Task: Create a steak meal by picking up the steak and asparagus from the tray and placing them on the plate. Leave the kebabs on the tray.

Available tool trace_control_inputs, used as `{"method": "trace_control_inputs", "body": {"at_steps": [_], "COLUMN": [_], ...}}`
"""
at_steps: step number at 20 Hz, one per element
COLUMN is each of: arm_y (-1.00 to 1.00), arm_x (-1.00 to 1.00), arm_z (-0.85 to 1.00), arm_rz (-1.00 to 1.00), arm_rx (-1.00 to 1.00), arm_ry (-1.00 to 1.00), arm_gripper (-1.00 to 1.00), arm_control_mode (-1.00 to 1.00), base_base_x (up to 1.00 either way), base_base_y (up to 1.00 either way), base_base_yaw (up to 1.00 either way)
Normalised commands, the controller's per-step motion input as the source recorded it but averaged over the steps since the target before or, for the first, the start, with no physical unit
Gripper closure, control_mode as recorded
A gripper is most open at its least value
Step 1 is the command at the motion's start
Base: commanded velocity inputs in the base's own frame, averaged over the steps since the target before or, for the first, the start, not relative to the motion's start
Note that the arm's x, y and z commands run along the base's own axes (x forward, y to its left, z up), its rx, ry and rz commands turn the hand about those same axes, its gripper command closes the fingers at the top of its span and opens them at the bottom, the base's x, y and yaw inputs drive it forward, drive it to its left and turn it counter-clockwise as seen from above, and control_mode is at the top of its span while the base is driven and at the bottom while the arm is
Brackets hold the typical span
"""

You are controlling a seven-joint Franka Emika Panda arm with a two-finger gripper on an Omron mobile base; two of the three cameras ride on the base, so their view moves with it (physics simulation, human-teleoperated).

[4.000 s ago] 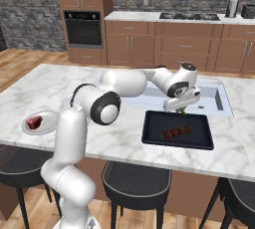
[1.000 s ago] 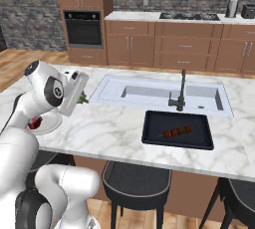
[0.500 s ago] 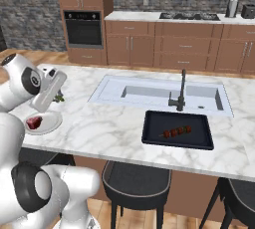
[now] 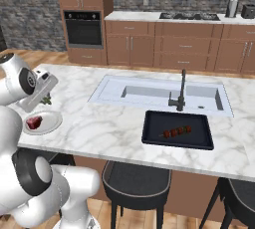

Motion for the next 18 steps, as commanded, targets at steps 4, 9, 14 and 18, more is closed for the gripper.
{"method": "trace_control_inputs", "body": {"at_steps": [4,9,14,18], "arm_y": [0.27,0.29,0.28,0.23], "arm_x": [-0.01,-0.01,-0.02,0.0], "arm_z": [-0.47,-0.31,-0.17,-0.18], "arm_rz": [-0.15,-0.26,-0.24,-0.22], "arm_rx": [0.23,0.21,0.18,0.14], "arm_ry": [0.0,-0.01,0.01,0.06], "arm_gripper": [1.0,1.0,1.0,1.0], "arm_control_mode": [-1.0,-1.0,-1.0,-1.0], "base_base_x": [0.0,0.0,0.0,0.0], "base_base_y": [0.0,0.0,0.0,0.0], "base_base_yaw": [0.0,0.0,0.0,0.0]}}
